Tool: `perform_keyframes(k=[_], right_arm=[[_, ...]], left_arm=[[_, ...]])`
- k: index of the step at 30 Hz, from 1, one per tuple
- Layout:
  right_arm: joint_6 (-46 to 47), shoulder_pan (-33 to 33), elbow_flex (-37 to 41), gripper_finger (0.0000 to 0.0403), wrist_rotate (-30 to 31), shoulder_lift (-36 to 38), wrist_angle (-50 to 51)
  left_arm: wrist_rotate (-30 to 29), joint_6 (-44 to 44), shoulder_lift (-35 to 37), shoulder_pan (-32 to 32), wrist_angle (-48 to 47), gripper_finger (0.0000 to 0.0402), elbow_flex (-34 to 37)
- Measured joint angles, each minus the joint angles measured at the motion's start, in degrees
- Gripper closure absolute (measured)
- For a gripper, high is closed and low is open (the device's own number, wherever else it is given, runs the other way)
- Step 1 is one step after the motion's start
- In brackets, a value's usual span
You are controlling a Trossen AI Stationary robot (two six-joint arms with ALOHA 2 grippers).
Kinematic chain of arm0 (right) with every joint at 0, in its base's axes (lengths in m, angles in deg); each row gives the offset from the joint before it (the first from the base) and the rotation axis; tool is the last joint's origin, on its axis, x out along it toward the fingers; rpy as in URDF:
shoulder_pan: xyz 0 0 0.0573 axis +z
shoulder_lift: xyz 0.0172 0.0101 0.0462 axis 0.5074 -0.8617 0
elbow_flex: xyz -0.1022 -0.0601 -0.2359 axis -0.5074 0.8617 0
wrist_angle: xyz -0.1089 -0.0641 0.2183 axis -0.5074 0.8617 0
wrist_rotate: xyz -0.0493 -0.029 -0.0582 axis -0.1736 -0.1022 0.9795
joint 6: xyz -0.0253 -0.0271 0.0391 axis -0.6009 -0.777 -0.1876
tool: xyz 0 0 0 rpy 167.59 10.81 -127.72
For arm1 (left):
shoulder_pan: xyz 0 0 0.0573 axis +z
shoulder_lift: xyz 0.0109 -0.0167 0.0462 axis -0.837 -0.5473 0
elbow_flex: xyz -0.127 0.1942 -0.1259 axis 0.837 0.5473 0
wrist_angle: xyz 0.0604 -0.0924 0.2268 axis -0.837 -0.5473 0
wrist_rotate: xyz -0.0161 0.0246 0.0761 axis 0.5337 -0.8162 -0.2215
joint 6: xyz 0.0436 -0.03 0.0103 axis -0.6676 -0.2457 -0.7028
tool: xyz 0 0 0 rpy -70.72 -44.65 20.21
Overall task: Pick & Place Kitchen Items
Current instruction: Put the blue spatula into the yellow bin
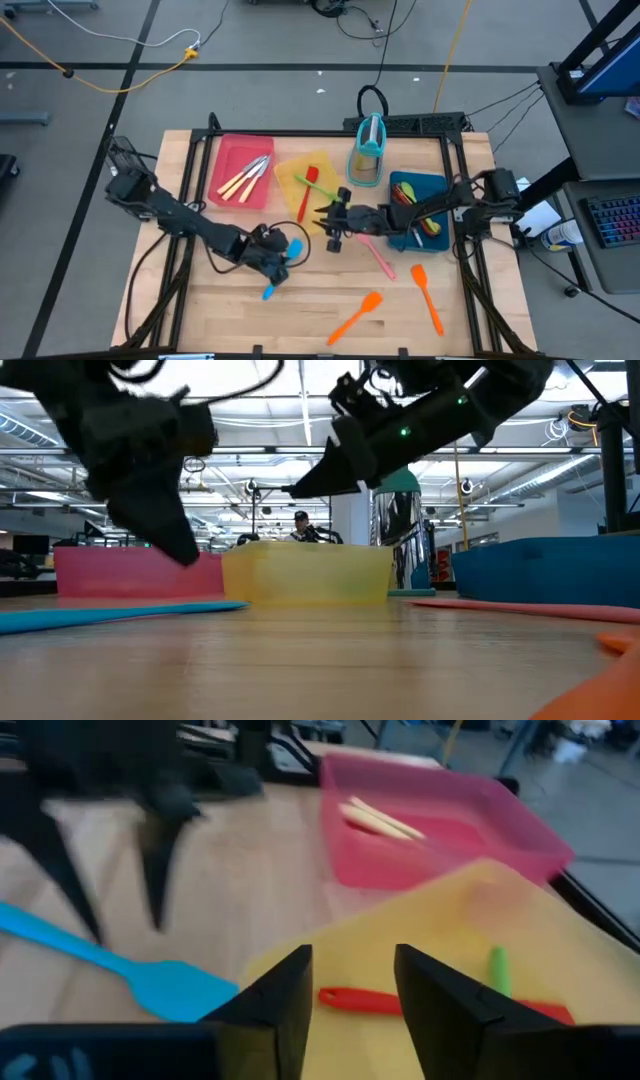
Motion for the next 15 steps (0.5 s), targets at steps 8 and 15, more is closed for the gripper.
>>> perform_keyframes(k=[8, 15], right_arm=[[-0.01, 3.7, 0.0, 0.0217, 0.01, 0.0, -1.07], [0.68, 4.18, 0.0, 0.0206, -0.03, 0.0, -1.09]], left_arm=[[-3.85, 9.34, -8.42, -0.11, 3.16, 0.0259, -0.09], [-6.17, 11.08, -10.18, -0.44, 7.36, 0.0258, -0.04]])
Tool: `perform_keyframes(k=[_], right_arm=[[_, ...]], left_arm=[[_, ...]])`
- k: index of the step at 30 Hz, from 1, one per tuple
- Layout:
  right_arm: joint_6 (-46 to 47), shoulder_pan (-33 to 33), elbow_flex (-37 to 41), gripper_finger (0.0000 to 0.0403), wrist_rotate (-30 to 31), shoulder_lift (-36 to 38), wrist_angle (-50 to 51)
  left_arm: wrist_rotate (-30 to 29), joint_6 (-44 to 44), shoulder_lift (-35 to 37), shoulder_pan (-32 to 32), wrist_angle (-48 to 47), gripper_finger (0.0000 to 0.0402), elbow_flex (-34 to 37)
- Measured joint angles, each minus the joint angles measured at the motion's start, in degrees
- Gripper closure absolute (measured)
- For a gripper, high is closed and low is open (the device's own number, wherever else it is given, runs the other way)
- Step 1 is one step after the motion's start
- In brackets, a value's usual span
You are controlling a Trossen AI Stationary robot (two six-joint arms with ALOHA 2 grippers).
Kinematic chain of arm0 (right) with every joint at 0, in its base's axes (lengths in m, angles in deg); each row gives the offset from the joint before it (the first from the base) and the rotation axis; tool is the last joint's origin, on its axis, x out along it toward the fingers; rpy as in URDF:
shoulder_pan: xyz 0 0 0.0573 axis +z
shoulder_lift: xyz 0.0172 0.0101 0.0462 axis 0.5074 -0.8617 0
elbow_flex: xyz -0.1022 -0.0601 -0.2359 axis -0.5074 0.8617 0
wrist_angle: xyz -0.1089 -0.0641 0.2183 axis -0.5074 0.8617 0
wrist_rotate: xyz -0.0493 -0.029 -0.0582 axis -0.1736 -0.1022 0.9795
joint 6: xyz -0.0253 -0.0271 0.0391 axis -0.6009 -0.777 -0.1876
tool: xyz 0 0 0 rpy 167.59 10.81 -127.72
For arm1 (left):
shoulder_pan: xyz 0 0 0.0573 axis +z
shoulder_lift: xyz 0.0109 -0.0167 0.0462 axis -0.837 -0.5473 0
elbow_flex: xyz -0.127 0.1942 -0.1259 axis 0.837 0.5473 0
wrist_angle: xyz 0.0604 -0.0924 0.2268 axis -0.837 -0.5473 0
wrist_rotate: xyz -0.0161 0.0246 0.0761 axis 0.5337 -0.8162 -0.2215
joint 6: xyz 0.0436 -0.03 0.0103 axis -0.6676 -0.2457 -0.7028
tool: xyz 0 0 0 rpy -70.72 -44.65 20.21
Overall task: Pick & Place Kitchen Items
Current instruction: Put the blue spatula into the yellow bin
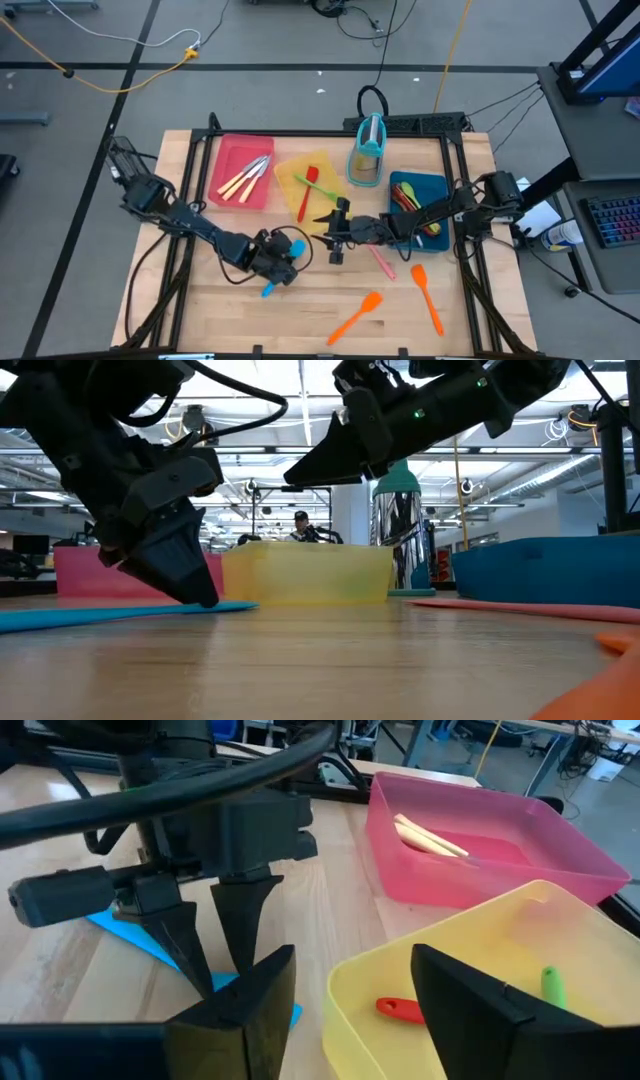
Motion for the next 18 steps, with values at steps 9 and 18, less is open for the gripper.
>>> perform_keyframes(k=[9, 18], right_arm=[[4.74, 0.0, 0.0, 0.0215, -0.07, 0.0, -0.02], [5.67, 0.08, 0.0, 0.0217, -0.12, 0.0, 0.0]], left_arm=[[-0.75, -3.35, -0.06, 0.07, -0.01, 0.0266, 0.01], [-1.0, -3.1, 0.02, 0.07, 0.27, 0.0393, 0.02]])
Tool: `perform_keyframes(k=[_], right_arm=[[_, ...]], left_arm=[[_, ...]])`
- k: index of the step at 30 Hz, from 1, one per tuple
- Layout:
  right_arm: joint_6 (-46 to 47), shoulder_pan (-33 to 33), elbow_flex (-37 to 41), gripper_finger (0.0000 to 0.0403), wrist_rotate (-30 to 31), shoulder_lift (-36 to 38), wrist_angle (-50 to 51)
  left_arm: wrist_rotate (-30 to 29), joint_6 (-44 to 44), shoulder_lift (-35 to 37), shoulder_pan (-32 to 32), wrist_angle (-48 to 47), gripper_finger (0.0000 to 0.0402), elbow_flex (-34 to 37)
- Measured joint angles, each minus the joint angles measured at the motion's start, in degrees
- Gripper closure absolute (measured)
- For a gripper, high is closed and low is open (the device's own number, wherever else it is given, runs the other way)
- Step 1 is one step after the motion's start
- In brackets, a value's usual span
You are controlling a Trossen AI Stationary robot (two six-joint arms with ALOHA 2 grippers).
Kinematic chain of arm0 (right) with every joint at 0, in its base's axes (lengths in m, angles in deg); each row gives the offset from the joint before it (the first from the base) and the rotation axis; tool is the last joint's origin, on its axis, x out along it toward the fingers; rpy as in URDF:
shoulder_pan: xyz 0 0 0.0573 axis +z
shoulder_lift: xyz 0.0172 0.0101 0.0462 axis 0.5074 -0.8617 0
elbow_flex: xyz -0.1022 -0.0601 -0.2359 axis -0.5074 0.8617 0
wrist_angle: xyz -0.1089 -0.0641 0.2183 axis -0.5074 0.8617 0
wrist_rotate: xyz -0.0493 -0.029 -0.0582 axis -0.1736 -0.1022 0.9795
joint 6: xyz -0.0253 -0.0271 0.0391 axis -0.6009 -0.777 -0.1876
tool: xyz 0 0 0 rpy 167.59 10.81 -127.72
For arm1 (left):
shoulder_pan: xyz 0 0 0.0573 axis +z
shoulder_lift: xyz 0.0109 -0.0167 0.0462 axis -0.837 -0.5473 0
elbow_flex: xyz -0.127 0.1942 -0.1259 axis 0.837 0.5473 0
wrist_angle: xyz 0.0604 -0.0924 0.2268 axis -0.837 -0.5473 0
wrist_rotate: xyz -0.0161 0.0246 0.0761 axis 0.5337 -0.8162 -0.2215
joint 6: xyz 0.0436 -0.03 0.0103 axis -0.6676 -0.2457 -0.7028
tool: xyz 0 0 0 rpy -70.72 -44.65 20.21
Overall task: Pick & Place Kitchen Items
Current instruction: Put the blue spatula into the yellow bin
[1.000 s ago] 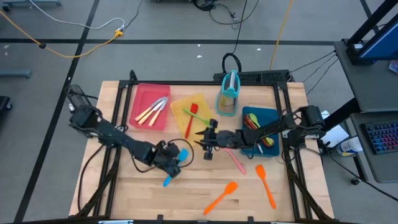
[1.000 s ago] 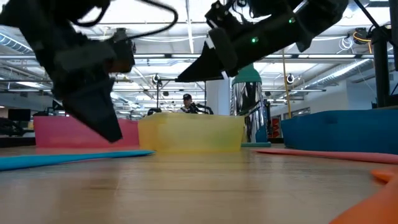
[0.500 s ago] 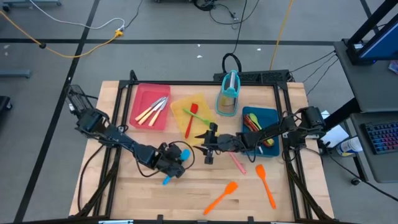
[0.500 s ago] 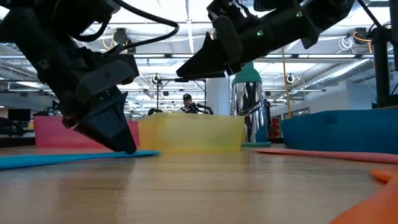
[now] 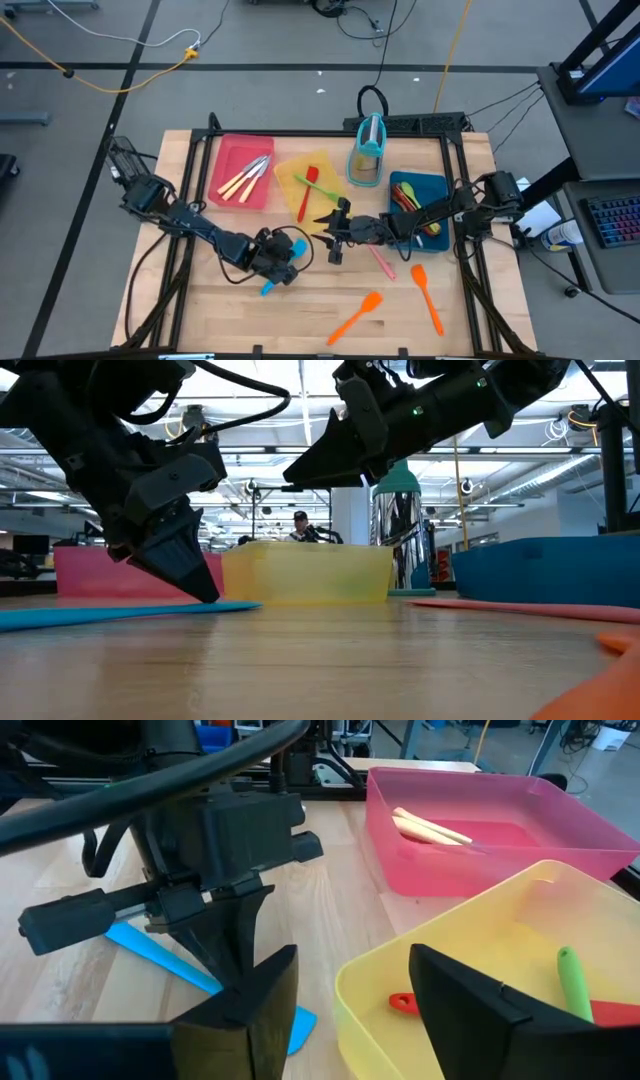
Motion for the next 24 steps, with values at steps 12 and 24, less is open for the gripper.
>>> perform_keyframes(k=[12, 24], right_arm=[[-0.09, 0.04, -0.02, 0.0221, -0.04, 0.02, 0.02], [-0.17, 0.04, -0.02, 0.0226, -0.04, 0.02, 0.02]], left_arm=[[0.33, -5.79, -0.02, 0.04, 1.61, 0.0384, 0.07], [-6.72, -10.16, -0.39, 0.15, 3.13, 0.0244, 0.2]])
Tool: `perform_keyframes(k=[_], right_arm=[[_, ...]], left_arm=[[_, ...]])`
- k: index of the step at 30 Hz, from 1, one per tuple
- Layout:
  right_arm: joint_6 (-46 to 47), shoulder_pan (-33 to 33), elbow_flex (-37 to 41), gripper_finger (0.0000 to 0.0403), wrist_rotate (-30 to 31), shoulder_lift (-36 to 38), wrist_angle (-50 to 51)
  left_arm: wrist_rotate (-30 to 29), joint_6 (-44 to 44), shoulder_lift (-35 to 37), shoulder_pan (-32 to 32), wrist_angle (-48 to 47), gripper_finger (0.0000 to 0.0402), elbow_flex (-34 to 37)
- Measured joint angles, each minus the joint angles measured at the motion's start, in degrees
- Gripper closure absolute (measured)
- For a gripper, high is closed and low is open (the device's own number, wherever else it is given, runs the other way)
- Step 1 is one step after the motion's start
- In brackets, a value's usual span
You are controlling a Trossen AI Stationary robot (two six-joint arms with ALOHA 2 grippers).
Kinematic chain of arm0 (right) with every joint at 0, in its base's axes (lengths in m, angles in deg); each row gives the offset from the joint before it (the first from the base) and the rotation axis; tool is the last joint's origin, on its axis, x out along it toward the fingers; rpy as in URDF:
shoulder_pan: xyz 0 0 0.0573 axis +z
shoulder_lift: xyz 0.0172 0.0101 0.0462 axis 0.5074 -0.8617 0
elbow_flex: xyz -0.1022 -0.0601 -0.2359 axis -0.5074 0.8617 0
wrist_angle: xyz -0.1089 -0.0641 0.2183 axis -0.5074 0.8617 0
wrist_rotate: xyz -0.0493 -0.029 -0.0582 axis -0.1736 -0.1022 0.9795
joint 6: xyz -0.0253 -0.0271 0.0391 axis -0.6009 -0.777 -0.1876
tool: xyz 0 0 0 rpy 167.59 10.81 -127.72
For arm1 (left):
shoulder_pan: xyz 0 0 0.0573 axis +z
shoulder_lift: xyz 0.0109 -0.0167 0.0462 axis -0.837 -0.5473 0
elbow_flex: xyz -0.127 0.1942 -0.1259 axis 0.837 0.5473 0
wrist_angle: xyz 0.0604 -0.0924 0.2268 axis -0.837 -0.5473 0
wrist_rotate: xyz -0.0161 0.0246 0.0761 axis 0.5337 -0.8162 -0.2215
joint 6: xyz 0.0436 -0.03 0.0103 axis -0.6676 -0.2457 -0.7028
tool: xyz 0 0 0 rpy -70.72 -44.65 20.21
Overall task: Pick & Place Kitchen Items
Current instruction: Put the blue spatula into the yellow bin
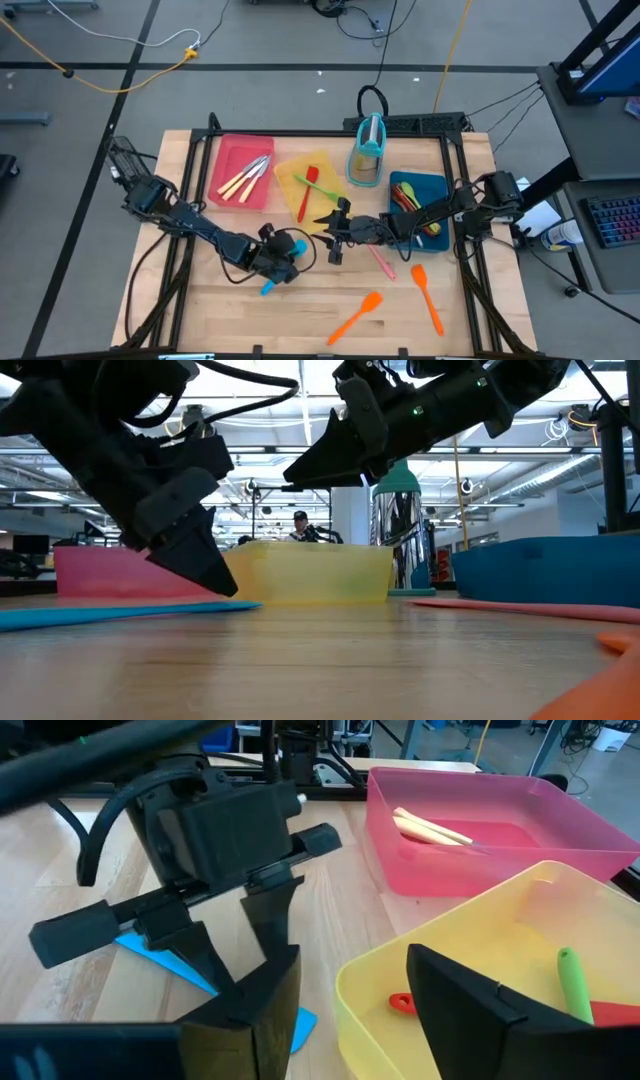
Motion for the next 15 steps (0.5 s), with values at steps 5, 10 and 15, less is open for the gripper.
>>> perform_keyframes(k=[5, 10, 15], right_arm=[[-0.01, 0.0, 0.0, 0.0229, 0.0, 0.0, 0.0], [-0.02, 0.0, 0.0, 0.0228, 0.0, 0.0, 0.13], [-0.01, 0.0, 0.0, 0.0231, -0.09, 0.0, 0.23]], left_arm=[[-0.58, 0.01, -1.1, 0.6, 0.82, 0.0232, -0.07], [-0.91, 1.0, -6.25, 0.59, 5.02, 0.0231, -0.22], [-1.52, 5.6, -8.94, 0.52, 2.83, 0.023, -0.45]])
